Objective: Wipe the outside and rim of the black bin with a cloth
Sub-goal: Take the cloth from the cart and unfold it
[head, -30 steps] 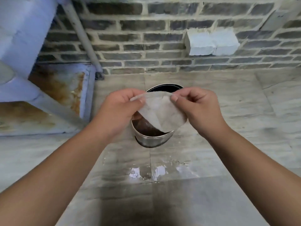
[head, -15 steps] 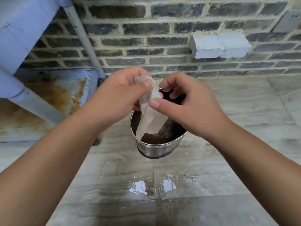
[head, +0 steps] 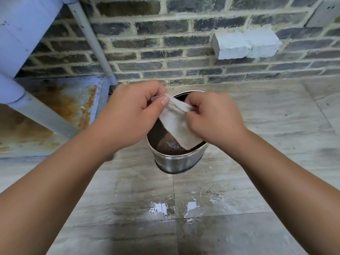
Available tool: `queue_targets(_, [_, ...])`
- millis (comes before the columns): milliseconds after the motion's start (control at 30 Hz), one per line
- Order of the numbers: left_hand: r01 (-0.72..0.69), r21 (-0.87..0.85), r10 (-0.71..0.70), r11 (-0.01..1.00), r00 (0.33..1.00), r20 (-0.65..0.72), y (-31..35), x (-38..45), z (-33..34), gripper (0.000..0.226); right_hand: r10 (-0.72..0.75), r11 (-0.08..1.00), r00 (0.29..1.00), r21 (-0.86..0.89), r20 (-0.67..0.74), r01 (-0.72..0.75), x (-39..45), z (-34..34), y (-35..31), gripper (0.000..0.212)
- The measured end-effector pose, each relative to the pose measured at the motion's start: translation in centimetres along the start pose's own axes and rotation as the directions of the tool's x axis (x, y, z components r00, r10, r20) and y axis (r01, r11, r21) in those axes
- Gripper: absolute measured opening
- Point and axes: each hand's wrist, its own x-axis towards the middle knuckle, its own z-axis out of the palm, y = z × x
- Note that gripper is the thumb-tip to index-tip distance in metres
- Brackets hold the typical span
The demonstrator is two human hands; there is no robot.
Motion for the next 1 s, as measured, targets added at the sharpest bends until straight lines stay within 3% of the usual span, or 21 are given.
queue_targets(100, [0.085,-0.18,-0.087,0.98,0.996,-0.002,-0.8,0.1,-0.7,0.019,0.024,1.0,0.997,0.004,0.075,-0.024,0.4,-0.2,0.5,0.024])
queue_targets(167, [0.145,-0.332,-0.147,0.932,0.989,0.018,-1.2,0.0,-1.0,0.02,0.027,0.998,0.993,0.047,0.115,-0.033,0.6,-0.4,0.9,0.021])
queue_targets(267, [0.183,-0.483,-0.196,0.856,0.98,0.023,-1.7,-0.2,-0.9,0.019,0.029,0.919,0.985,0.384,0.172,-0.094,0.8,-0.7,1.2,0.008])
queue_targets(333, [0.187,-0.568,-0.224,0.801,0.974,0.004,-2.0,-0.2,-0.8,0.017,0.015,0.711,0.982,0.688,0.186,-0.141,0.7,-1.3,1.4,0.01])
queue_targets(400, [0.21,-0.637,-0.25,0.742,0.968,0.028,-2.2,-0.2,-0.8,0.018,-0.056,0.363,0.976,0.915,0.209,-0.175,0.5,-1.8,1.8,0.019])
queue_targets(467, [0.219,-0.721,-0.235,0.658,0.969,0.08,-2.0,-0.3,-0.5,0.02,-0.169,0.075,0.947,0.962,0.273,-0.264,0.3,-2.2,2.4,0.039])
queue_targets(600, [0.215,-0.835,-0.244,0.507,0.965,0.101,-1.5,-0.4,0.6,0.024,-0.377,-0.164,0.864,0.894,0.334,-0.418,-0.1,-1.3,3.5,0.055])
queue_targets(667, [0.238,-0.856,-0.28,0.459,0.953,0.115,-1.4,-0.4,1.0,0.023,-0.422,-0.178,0.827,0.86,0.372,-0.478,-0.4,-0.3,3.5,0.065])
queue_targets(767, [0.276,-0.84,-0.289,0.466,0.945,0.151,-1.5,-0.8,1.7,0.023,-0.442,-0.148,0.769,0.808,0.461,-0.57,-0.9,1.1,3.2,0.079])
queue_targets(867, [0.27,-0.85,-0.286,0.452,0.947,0.149,-1.7,-1.1,2.1,0.025,-0.453,-0.13,0.707,0.745,0.543,-0.654,-1.3,1.6,3.1,0.06])
queue_targets(933, [0.269,-0.891,-0.267,0.366,0.947,0.176,-2.0,-1.1,2.2,0.026,-0.455,-0.136,0.684,0.715,0.57,-0.686,-1.4,1.7,3.1,0.047])
queue_targets(1000, [0.29,-0.932,-0.248,0.217,0.94,0.234,-2.5,-1.0,2.2,0.024,-0.425,-0.142,0.728,0.755,0.538,-0.64,-1.4,1.5,3.3,0.044])
